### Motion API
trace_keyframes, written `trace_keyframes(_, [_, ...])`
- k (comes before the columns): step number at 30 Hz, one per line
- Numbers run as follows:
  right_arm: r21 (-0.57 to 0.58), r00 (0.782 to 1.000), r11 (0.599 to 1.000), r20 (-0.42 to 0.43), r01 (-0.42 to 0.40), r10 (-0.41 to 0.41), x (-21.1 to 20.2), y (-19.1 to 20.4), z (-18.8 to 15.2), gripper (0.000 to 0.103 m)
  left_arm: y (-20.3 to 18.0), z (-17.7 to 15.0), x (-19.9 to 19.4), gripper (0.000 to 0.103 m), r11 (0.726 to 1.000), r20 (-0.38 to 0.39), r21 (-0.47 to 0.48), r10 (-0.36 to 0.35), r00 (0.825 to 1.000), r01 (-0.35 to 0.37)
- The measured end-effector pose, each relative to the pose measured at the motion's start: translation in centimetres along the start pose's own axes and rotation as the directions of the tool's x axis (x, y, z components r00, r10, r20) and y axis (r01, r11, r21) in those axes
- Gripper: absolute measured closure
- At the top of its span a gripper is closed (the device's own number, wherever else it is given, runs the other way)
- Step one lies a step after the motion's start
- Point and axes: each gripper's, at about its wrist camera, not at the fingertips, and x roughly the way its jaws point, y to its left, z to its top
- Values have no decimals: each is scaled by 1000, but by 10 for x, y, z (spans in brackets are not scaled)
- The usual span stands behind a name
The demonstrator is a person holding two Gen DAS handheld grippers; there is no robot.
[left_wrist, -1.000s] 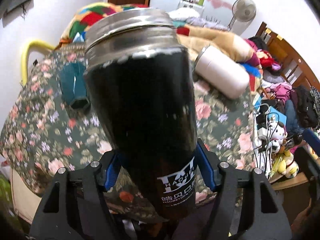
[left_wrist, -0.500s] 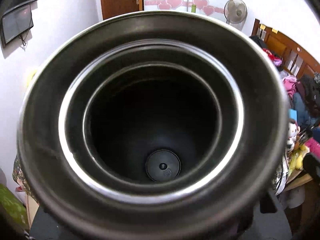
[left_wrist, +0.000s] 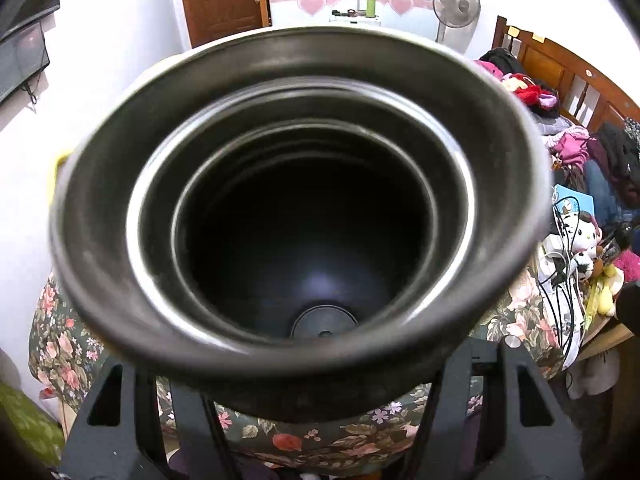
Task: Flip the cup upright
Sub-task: 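Rotate the black thermos upright with the left gripper, opening facing up, then lower the upright thermos onto the bed and open the left gripper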
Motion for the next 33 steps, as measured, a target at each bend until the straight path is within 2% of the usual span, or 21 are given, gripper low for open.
trace_keyframes(3, [-2, 1000, 1000, 4, -3, 3, -2, 3, 1, 38, -4, 1, 0, 36, 1000, -9, 8, -13, 1000, 13])
trace_keyframes(10, [-2, 1000, 1000, 24, -2, 2, -13, 10, 5, 38, -5, -3, -21, 20, 999, 27, 39, -30, 999, 29])
trace_keyframes(17, [-3, 996, 1000, 84, -4, 4, -39, 19, 11, 38, 8, -7, -66, 19, 997, 99, 25, -76, 992, 73])
trace_keyframes(22, [15, 988, 1000, 156, -20, 17, -64, 26, 19, 38, 13, -13, -118, 19, 996, 205, 44, -79, 976, 72])
trace_keyframes(24, [26, 979, 999, 203, -25, 19, -79, 31, 22, 38, 21, -16, -142, 19, 997, 269, 48, -76, 960, 65])
trace_keyframes(27, [34, 960, 999, 279, -21, 11, -102, 41, 27, 38, 32, -19, -186, 19, 997, 381, 49, -67, 922, 53])
trace_keyframes(33, [48, 903, 999, 430, -23, 0, -146, 62, 30, 38, 54, -31, -265, 13, 999, 581, 10, -36, 813, 37])
